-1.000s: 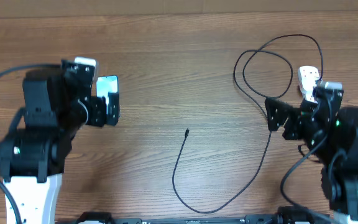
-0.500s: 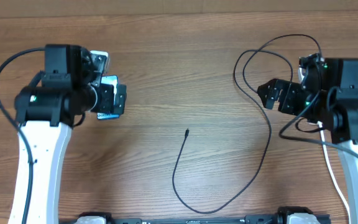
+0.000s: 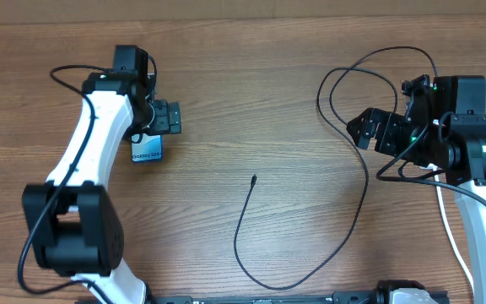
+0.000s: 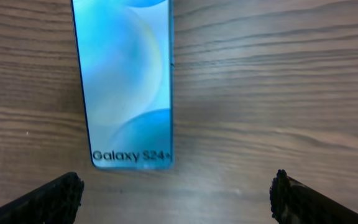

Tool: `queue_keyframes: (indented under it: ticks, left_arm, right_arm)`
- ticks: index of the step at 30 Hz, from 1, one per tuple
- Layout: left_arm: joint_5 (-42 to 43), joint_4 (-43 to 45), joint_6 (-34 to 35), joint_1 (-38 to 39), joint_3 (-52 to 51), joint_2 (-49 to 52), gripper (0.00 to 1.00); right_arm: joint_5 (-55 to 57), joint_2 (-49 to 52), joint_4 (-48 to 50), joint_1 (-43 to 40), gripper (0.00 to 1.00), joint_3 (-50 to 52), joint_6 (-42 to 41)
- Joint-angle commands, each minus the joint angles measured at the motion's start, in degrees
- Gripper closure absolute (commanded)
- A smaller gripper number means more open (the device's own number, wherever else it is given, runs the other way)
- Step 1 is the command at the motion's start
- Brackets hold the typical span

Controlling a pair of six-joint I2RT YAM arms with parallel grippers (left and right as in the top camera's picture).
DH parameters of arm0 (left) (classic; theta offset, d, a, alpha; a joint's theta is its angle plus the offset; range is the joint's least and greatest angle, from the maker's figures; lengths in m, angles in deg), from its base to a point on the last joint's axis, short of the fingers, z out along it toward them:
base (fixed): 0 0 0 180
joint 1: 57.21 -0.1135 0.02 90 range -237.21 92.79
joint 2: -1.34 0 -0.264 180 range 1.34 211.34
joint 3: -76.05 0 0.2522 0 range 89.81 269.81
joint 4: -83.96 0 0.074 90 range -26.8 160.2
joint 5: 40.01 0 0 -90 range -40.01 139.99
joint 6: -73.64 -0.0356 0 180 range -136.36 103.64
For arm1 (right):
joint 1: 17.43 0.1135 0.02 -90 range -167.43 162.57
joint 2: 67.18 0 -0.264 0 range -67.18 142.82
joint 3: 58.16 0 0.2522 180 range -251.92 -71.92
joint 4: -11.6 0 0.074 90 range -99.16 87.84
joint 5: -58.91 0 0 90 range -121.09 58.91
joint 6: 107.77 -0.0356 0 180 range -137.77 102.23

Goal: Plug charger to phone and switch on socket
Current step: 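Move the left gripper over the phone and grasp its top edge, then lift the phone with the left gripper and tilt it upright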

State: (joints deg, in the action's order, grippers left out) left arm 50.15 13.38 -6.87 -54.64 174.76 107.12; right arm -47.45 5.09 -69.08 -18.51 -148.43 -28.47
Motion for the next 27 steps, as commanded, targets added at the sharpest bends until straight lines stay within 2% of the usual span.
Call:
queue_keyframes:
  ticks: [1, 7, 12, 21, 27]
  left_arm:
    - [-3.7, 1.6, -0.7, -1.4, 1.2, 5.3, 0.00]
    - [-3.1, 3.5, -4.3, -4.4, 1.2, 12.4, 0.00]
    - [-2.9, 5.9, -3.3, -4.5, 1.2, 17.6, 0.00]
    - [-1.6, 8.7, -3.1, -4.5, 1.2, 18.6, 0.00]
    - [-1.6, 8.5, -2.6, -4.3, 1.2, 18.6, 0.10]
  right_arm:
    - [-0.5, -0.2, 0.0, -0.2, 0.00, -1.5, 0.3]
    - [-0.3, -0.2, 0.0, -0.2, 0.00, -1.5, 0.3]
    - [-0.3, -0.2, -0.5, -0.2, 0.00, -1.5, 0.3]
    - [-0.3, -0.2, -1.6, -0.2, 0.00, -1.5, 0.3]
    - [-0.3, -0.2, -1.6, -0.2, 0.00, -1.5, 0.2]
